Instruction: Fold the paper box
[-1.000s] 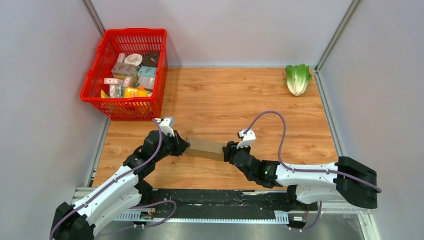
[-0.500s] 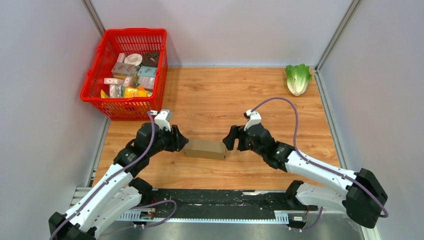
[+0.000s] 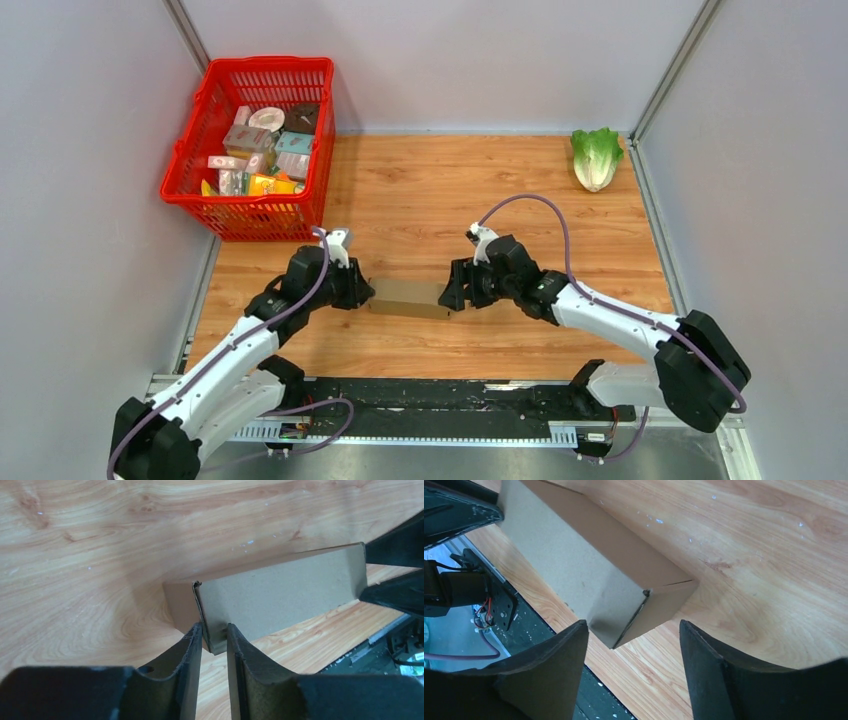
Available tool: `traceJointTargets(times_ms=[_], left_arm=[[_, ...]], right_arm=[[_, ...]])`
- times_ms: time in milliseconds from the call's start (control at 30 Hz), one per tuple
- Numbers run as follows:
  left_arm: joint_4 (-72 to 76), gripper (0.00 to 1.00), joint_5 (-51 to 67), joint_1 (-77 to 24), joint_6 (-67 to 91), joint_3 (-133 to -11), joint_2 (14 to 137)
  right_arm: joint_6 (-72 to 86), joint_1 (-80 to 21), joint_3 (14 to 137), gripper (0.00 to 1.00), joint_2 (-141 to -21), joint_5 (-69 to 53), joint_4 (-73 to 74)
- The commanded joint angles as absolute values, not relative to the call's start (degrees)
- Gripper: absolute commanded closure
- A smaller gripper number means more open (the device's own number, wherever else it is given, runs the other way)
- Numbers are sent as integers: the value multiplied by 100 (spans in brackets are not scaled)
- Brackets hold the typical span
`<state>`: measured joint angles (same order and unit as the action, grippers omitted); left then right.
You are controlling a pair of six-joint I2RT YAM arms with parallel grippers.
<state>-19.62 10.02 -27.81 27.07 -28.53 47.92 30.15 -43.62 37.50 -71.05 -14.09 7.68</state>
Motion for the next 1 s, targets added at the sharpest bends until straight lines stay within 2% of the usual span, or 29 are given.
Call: traceJointTargets(times_ms=[0,100,267,367,467,500,600,667,733,833,967], left_arm=[[-2178,70,1107,-2769,2847,-2444,4387],[-2398,70,1160,-2769,3216,-2145,3659],[-2820,71,1458,-2769,3893,-1916,2700],[-3181,63,1774,-2769,4218,-1968,2067],[-3488,49,1820,-2760,4289,-2310,1504],[-3663,44,1689,-2760,4228,-2564,1407],[-3718,41,1477,-2768,3938,-2838,1694],[-3631,41,1468,-2768,3841,-2848,2046],[-3210,41,1678,-2768,3771,-2708,2661],[-2594,52,2047,-2769,3753,-2610,3339],[-2285,55,2136,-2795,3928,-2584,3183]], right_arm=[[2909,-4333,3438,35,-6961,-1433,571],[2971,-4342,3139,40,-6873,-1485,475],[3120,-4412,2743,42,-6592,-1573,597],[3225,-4491,2602,40,-6330,-1793,807],[3199,-4509,2619,31,-5935,-1811,1150],[3191,-4509,2654,21,-5854,-1750,1204],[3103,-4491,2882,6,-5888,-1618,1231],[2989,-4465,3232,4,-6160,-1582,1309],[2944,-4439,3532,4,-6722,-1530,1441],[3067,-4447,3762,12,-7301,-1660,1285],[3400,-4666,3770,33,-7830,-1688,486]])
